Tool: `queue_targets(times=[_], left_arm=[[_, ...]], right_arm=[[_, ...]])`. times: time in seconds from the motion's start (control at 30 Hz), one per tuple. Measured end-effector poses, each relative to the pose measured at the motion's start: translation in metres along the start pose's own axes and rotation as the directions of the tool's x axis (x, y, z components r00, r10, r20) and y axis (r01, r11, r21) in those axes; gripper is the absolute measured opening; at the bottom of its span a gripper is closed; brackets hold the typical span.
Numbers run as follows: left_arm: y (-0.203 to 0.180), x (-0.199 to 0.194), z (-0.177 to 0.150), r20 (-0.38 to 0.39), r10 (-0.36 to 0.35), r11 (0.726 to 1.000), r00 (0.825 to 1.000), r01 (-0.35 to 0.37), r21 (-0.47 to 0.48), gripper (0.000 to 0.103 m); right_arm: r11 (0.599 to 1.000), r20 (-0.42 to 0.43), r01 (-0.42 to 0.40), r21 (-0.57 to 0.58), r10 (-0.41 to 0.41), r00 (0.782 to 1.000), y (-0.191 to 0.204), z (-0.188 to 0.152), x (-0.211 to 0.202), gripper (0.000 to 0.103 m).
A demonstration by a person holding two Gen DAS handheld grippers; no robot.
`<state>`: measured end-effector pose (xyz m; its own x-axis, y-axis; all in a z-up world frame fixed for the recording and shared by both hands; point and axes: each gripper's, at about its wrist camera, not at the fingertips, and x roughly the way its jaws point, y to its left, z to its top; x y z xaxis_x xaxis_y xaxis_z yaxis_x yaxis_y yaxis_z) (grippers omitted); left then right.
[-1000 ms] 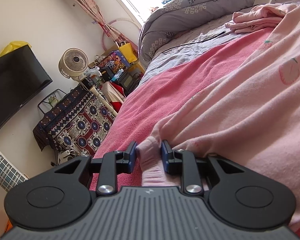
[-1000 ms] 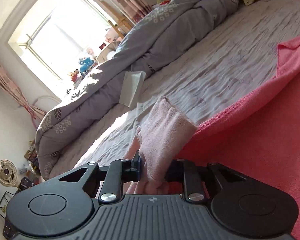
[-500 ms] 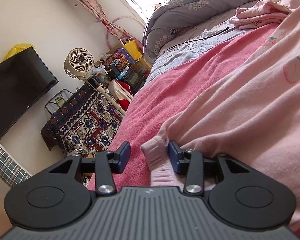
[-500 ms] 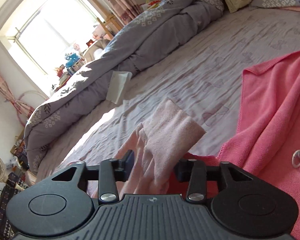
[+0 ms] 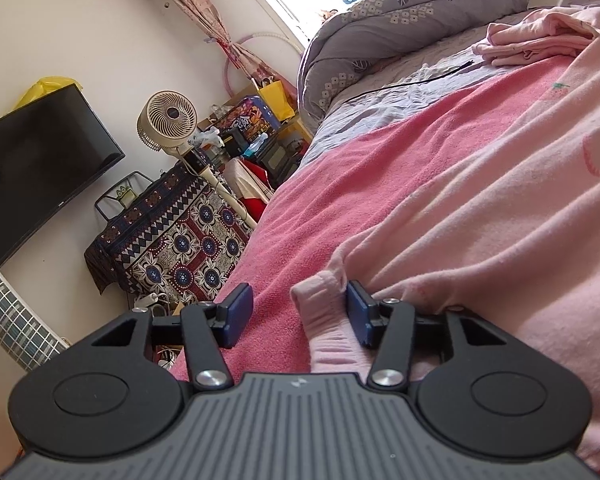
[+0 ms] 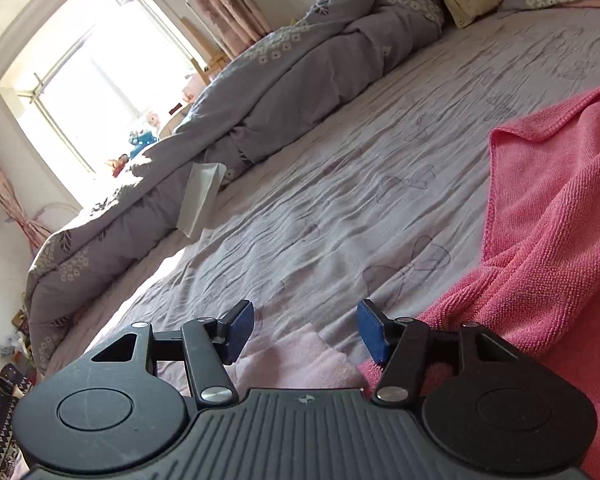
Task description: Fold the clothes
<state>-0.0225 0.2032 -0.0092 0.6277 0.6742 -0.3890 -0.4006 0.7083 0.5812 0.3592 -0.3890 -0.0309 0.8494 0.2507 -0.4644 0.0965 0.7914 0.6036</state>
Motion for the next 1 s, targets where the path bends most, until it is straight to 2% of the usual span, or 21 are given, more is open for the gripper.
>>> queue_targets(times=[0.07, 0.1, 0.13, 0.17, 0.23, 0.3, 0.4, 0.47, 0.53, 0.57, 0.6, 0.63, 0.67, 0.8, 0.87, 0.93, 0.97, 1.0], left_arm=[[0.001, 0.000, 0.000, 0.000, 0.000, 1.000, 1.000, 0.000, -0.003, 0.056], [0.001, 0.000, 0.000, -0.001, 0.000, 1.000, 1.000, 0.000, -0.004, 0.056], [0.001, 0.000, -0.001, -0.001, 0.000, 1.000, 1.000, 0.000, -0.004, 0.056], [0.001, 0.000, -0.001, -0.001, -0.001, 1.000, 1.000, 0.001, -0.005, 0.056], [0.001, 0.000, -0.001, -0.001, -0.002, 1.000, 1.000, 0.002, -0.009, 0.057], [0.002, 0.000, -0.001, -0.002, -0.002, 1.000, 1.000, 0.002, -0.014, 0.058], [0.002, 0.000, -0.001, -0.001, 0.003, 1.000, 1.000, -0.003, -0.014, 0.059], [0.002, 0.000, -0.001, -0.001, 0.005, 1.000, 1.000, -0.005, -0.012, 0.059], [0.002, -0.001, -0.001, 0.000, 0.006, 1.000, 1.000, -0.006, -0.011, 0.059], [0.002, -0.001, -0.001, 0.000, 0.007, 1.000, 1.000, -0.007, -0.010, 0.059], [0.002, -0.001, -0.001, 0.000, 0.007, 1.000, 1.000, -0.007, -0.010, 0.059], [0.001, -0.001, -0.001, 0.000, 0.006, 1.000, 1.000, -0.006, -0.011, 0.059], [0.001, 0.000, -0.001, 0.000, 0.006, 1.000, 1.000, -0.006, -0.012, 0.059], [0.001, 0.000, -0.001, 0.001, 0.012, 1.000, 1.000, -0.012, -0.015, 0.060], [0.002, 0.001, -0.001, -0.001, 0.011, 1.000, 1.000, -0.011, -0.023, 0.061], [0.006, 0.002, -0.002, -0.006, 0.009, 0.999, 1.000, -0.009, -0.046, 0.065], [0.008, 0.003, -0.002, -0.009, 0.010, 0.998, 1.000, -0.010, -0.057, 0.068], [0.009, 0.004, -0.002, -0.013, 0.013, 0.998, 1.000, -0.014, -0.067, 0.069]], right_arm=[[0.997, 0.052, -0.075, -0.017, 0.075, 0.996, 0.000, -0.003, -0.020, 0.060], [0.991, 0.057, -0.090, -0.099, 0.096, 0.994, 0.010, 0.000, -0.037, 0.061], [0.975, 0.057, -0.058, -0.213, 0.072, 0.996, 0.023, 0.004, -0.052, 0.063], [0.938, 0.071, -0.002, -0.347, 0.028, 0.997, 0.040, 0.005, -0.066, 0.067], [0.827, 0.104, 0.093, -0.555, -0.041, 0.994, 0.060, -0.002, -0.089, 0.070], [0.678, 0.126, 0.154, -0.718, -0.090, 0.988, 0.071, -0.013, -0.109, 0.070], [0.483, 0.082, 0.158, -0.861, -0.175, 0.981, 0.063, -0.037, -0.112, 0.069], [0.388, 0.052, 0.134, -0.912, -0.214, 0.975, 0.056, -0.057, -0.100, 0.069], [0.400, 0.024, 0.120, -0.908, -0.237, 0.971, 0.052, -0.068, -0.079, 0.063], [0.445, 0.030, 0.139, -0.884, -0.242, 0.970, 0.050, -0.068, -0.068, 0.045], [0.468, 0.047, 0.171, -0.867, -0.265, 0.963, 0.051, -0.067, -0.058, 0.033], [0.448, 0.103, 0.233, -0.863, -0.296, 0.950, 0.056, -0.066, -0.047, 0.020], [0.445, 0.155, 0.282, -0.850, -0.300, 0.941, 0.061, -0.064, -0.036, 0.017], [0.455, 0.159, 0.340, -0.823, -0.390, 0.907, 0.066, -0.043, 0.032, 0.017], [0.365, 0.235, 0.428, -0.827, -0.466, 0.853, 0.068, -0.044, 0.057, 0.016], [0.263, 0.316, 0.509, -0.820, -0.533, 0.785, 0.070, -0.046, 0.081, 0.019], [0.258, 0.328, 0.518, -0.815, -0.532, 0.781, 0.070, -0.045, 0.080, 0.024], [0.278, 0.337, 0.539, -0.796, -0.537, 0.774, 0.068, -0.041, 0.074, 0.032]])
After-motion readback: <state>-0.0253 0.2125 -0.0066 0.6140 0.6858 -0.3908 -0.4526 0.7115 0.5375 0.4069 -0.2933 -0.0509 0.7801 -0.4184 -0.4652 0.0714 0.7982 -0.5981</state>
